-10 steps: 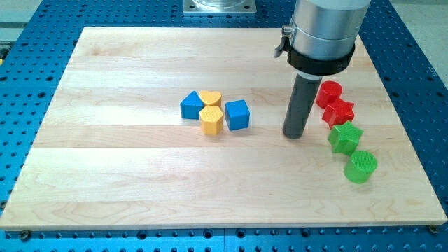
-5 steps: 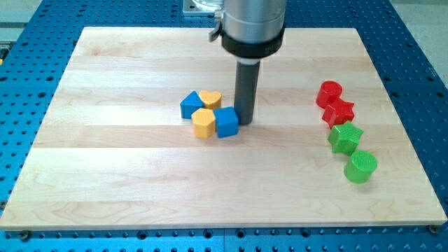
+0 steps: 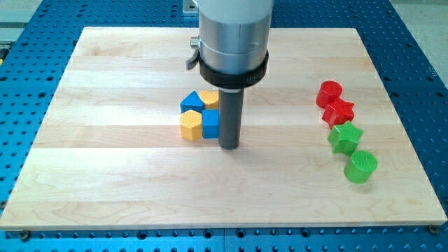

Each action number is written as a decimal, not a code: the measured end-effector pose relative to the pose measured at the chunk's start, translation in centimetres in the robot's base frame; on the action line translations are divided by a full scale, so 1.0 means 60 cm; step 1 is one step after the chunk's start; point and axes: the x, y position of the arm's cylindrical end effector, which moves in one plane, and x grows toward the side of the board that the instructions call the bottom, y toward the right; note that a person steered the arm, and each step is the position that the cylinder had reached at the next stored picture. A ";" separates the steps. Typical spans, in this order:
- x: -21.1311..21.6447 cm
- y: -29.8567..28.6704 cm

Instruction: Place the blue blocks and the yellow hexagon in a vertical line

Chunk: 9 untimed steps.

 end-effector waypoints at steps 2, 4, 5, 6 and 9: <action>-0.025 -0.046; -0.110 -0.055; -0.153 -0.020; -0.200 -0.008; -0.288 0.003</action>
